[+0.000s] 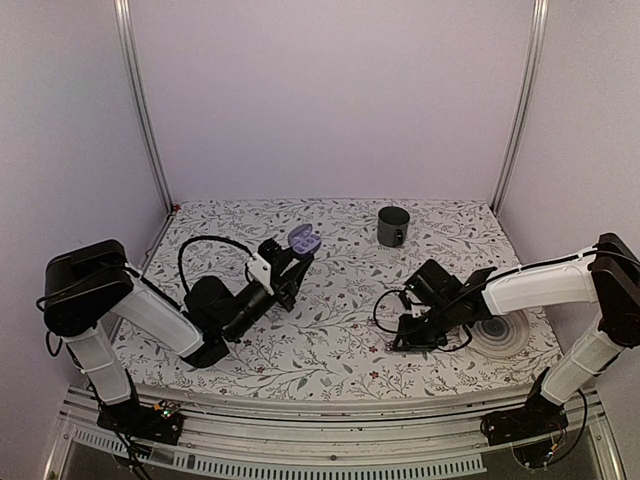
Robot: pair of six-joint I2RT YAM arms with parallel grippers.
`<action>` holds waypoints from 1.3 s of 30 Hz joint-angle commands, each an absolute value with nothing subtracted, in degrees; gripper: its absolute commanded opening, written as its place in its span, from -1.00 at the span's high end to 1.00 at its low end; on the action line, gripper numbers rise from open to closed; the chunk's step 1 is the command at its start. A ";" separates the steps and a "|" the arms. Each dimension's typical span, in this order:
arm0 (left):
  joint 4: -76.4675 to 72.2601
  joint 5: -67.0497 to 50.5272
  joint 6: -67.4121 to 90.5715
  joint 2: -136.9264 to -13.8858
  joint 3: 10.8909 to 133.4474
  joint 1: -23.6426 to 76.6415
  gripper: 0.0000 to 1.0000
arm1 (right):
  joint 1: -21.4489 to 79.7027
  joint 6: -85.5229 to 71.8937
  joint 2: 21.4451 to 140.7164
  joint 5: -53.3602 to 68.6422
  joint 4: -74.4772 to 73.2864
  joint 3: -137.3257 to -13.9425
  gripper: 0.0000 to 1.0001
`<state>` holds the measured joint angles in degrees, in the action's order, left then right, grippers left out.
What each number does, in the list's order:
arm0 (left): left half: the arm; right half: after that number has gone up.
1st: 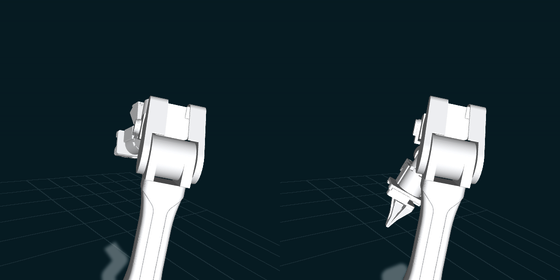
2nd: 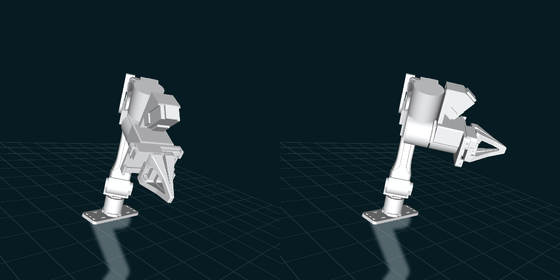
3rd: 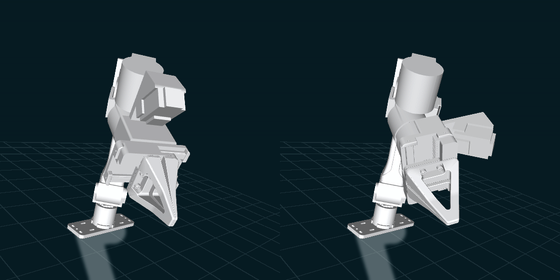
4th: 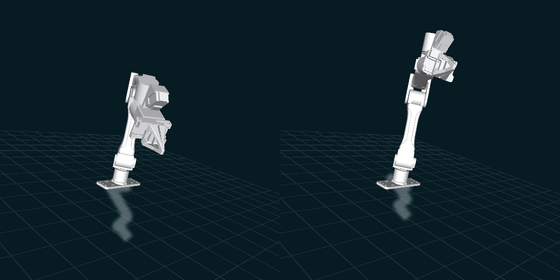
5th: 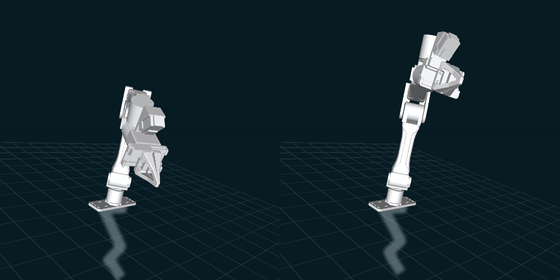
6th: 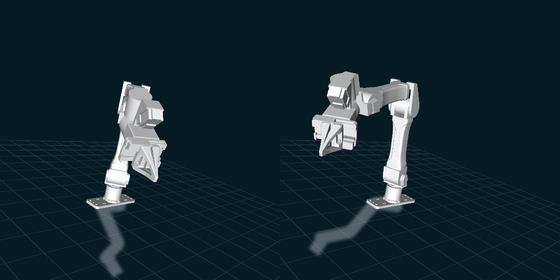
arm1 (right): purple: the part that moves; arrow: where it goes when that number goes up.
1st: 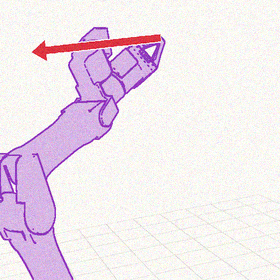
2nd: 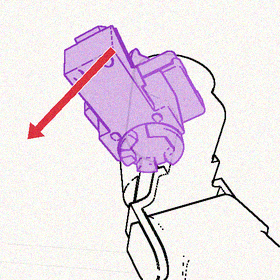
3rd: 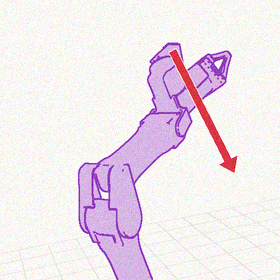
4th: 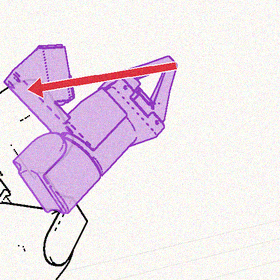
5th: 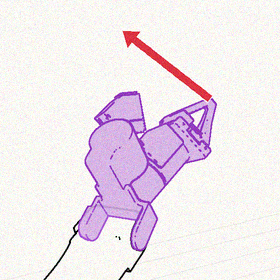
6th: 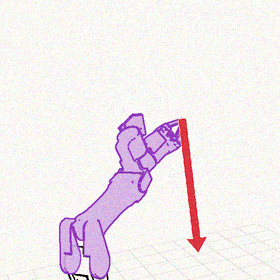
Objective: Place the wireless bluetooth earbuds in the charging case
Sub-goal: Pick up the left earbud from the center of the board.
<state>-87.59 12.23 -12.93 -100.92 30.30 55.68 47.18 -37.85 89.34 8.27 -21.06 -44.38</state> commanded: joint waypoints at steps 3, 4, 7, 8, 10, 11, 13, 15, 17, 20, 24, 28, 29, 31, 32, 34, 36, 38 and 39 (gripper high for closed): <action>-103.69 11.61 -12.58 -100.20 30.70 55.13 1.00 | 46.89 -44.69 90.31 10.23 -21.16 -44.79 0.47; -103.71 11.67 -12.63 -100.23 30.60 55.15 1.00 | 46.93 -44.93 90.53 10.28 -21.48 -45.19 0.46; -103.88 11.74 -12.64 -100.22 30.37 55.13 1.00 | 47.11 -45.25 91.40 10.37 -22.34 -46.32 0.46; -103.95 11.76 -12.61 -100.20 30.26 55.13 1.00 | 47.11 -45.23 91.83 10.51 -22.71 -46.78 0.46; -104.21 11.91 -12.57 -100.14 30.13 55.19 1.00 | 47.33 -45.35 92.75 10.81 -23.48 -47.73 0.46; -104.31 11.99 -12.65 -100.13 30.02 55.16 1.00 | 47.33 -45.35 93.22 10.99 -23.74 -48.12 0.46; -104.33 12.08 -12.64 -100.03 29.97 55.19 1.00 | 47.47 -45.50 93.71 11.10 -24.11 -48.77 0.47; -104.30 12.04 -12.65 -100.02 29.89 55.14 1.00 | 47.47 -46.22 92.87 10.83 -23.98 -48.82 0.46; -104.33 11.96 -12.61 -99.98 29.88 55.14 1.00 | 47.43 -47.06 91.66 10.97 -23.48 -48.60 0.42; -104.26 11.80 -12.43 -100.19 29.97 55.16 1.00 | 47.44 -47.85 92.02 11.53 -23.46 -49.21 0.40; -104.33 11.70 -12.33 -100.20 30.06 55.13 1.00 | 47.53 -48.07 94.29 12.88 -22.41 -50.07 0.41; -104.33 11.86 -12.59 -99.79 29.80 55.11 1.00 | 47.55 -48.34 95.78 13.30 -22.00 -50.90 0.42; -104.32 11.86 -12.64 -99.78 29.75 55.10 1.00 | 47.63 -48.30 96.14 13.35 -21.98 -51.30 0.42; -104.33 11.87 -12.62 -99.78 29.71 55.13 1.00 | 47.86 -48.18 96.93 13.48 -21.84 -51.72 0.42; -104.32 11.87 -12.64 -99.76 29.71 55.15 1.00 | 47.95 -48.17 97.35 13.66 -21.76 -51.88 0.42; -104.33 11.93 -12.65 -99.77 29.62 55.13 1.00 | 48.13 -48.23 98.08 13.94 -21.46 -52.06 0.42; -104.31 12.04 -12.74 -99.69 29.62 55.09 1.00 | 48.10 -48.17 98.66 13.80 -21.57 -52.68 0.43; -104.33 11.99 -12.82 -99.63 29.49 55.12 1.00 | 48.36 -48.04 98.00 12.51 -22.32 -53.16 0.44; -104.32 12.08 -12.81 -99.55 29.45 55.15 1.00 | 48.77 -47.83 97.36 11.40 -22.96 -53.61 0.44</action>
<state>-87.59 12.25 -12.80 -100.92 30.15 55.68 47.75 -47.83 97.51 13.37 -22.11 -51.86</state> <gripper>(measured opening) 0.279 0.282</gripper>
